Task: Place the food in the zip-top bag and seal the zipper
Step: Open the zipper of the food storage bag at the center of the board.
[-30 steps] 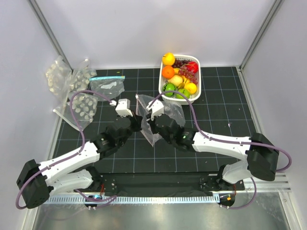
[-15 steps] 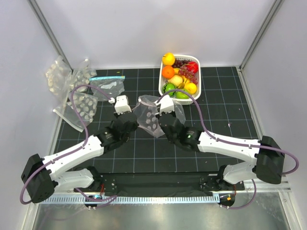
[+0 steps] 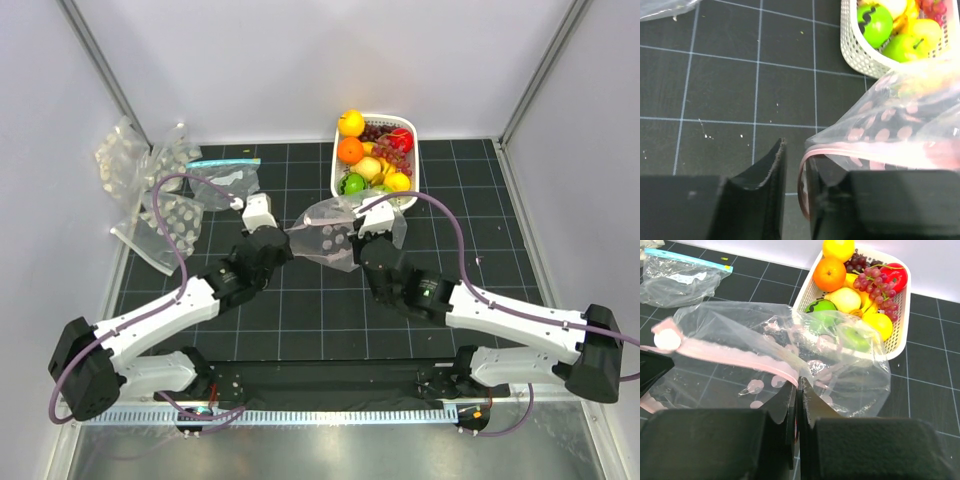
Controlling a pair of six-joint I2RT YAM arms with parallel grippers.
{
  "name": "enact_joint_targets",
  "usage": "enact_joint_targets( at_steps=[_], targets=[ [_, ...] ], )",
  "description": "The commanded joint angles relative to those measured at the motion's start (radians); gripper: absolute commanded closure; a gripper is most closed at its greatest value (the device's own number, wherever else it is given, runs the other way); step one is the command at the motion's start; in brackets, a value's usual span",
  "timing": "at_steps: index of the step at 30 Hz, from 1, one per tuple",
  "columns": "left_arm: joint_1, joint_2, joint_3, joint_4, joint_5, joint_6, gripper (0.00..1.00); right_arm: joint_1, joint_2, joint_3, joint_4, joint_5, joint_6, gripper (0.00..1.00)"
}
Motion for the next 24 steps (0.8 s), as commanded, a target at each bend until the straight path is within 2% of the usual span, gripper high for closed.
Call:
enact_joint_targets(
  at_steps=[1,3,5,9,10,11,12,13,14,17,19,24],
  targets=[
    [0.022,-0.019,0.005,0.013,0.071,0.079,0.75,-0.012,-0.01,0.003,0.063,-0.028,-0.013,0.92],
    [0.022,-0.045,-0.013,0.066,0.164,0.091,0.72,-0.012,0.022,0.009,0.063,-0.06,-0.012,0.92],
    [0.02,-0.065,-0.045,0.108,0.241,0.106,0.74,-0.012,0.047,0.02,0.063,-0.105,-0.007,0.92],
    [0.016,-0.112,-0.073,0.158,0.309,0.119,0.95,-0.01,0.079,0.028,0.072,-0.183,-0.003,0.89],
    [0.014,-0.118,-0.078,0.169,0.31,0.12,0.99,-0.01,0.081,0.026,0.074,-0.204,-0.004,0.84],
    [0.014,-0.123,-0.081,0.174,0.311,0.116,1.0,-0.012,0.078,0.022,0.083,-0.253,-0.01,0.7],
    [0.014,-0.128,-0.084,0.177,0.298,0.111,1.0,-0.012,0.075,0.019,0.089,-0.276,-0.013,0.62],
    [0.014,-0.131,-0.093,0.178,0.286,0.1,1.0,-0.013,0.061,0.008,0.097,-0.296,-0.015,0.48],
    [0.016,-0.128,-0.096,0.178,0.274,0.09,1.0,-0.012,0.056,0.0,0.115,-0.321,-0.015,0.42],
    [0.028,-0.108,-0.088,0.153,0.255,0.056,1.0,-0.015,0.026,-0.023,0.134,-0.318,-0.007,0.29],
    [0.042,-0.073,-0.067,0.124,0.28,0.038,1.0,-0.027,-0.005,-0.038,0.141,-0.309,0.003,0.25],
    [0.121,-0.008,-0.047,0.094,0.396,-0.008,1.0,-0.082,-0.082,-0.086,0.163,-0.296,0.055,0.22]
  ],
)
